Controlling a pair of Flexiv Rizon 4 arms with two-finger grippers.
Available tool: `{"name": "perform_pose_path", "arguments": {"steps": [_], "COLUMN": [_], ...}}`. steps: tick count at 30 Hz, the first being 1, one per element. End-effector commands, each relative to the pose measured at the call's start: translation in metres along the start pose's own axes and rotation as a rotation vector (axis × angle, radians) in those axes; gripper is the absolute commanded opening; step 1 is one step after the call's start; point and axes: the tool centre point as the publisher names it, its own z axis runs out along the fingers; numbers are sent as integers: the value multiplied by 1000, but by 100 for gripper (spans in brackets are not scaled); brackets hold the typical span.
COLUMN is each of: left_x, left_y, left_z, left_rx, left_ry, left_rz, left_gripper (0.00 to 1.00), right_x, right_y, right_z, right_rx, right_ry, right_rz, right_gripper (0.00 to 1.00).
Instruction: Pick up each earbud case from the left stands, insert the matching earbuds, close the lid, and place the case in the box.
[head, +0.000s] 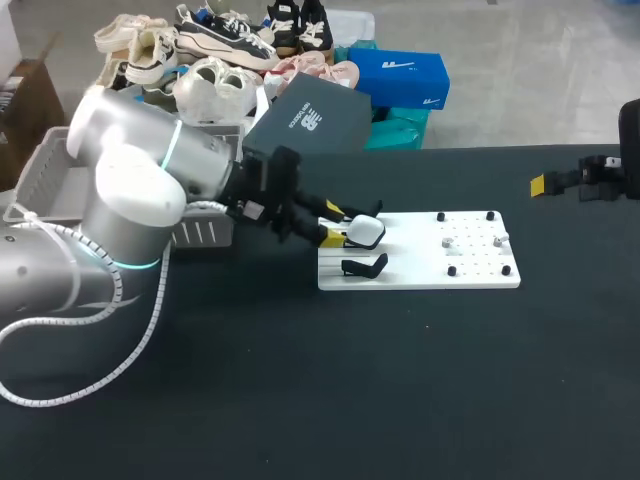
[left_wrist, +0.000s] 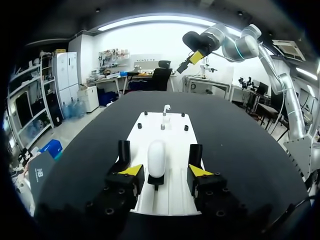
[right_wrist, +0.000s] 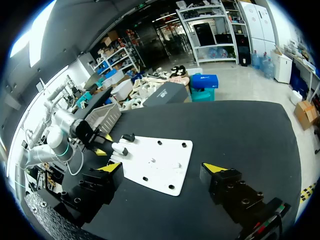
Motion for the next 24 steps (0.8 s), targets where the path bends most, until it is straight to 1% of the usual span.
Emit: {"name": "perform_pose_path", "arguments": {"steps": [1,11,19,24], "left_x": [1,2,-4,-4], "left_y": [5,7,10,9], "left_z": [5,12,16,19], "left_rx": [13,27,27,36], "left_ry": [-2,-12,-25,-25], "left_rz": [-3,-12,-11,-5], "left_gripper": [56,49,49,49], "right_x": [0,0,0,0], "right_y": [-2,-2,-2,-2], "right_z": [0,0,0,0], "right_rx": [-5,-5,-5,-5], "right_ry": [0,0,0,0], "right_rz": [-2,-2,-2,-2], "right_gripper": [100,100,100,100]}}
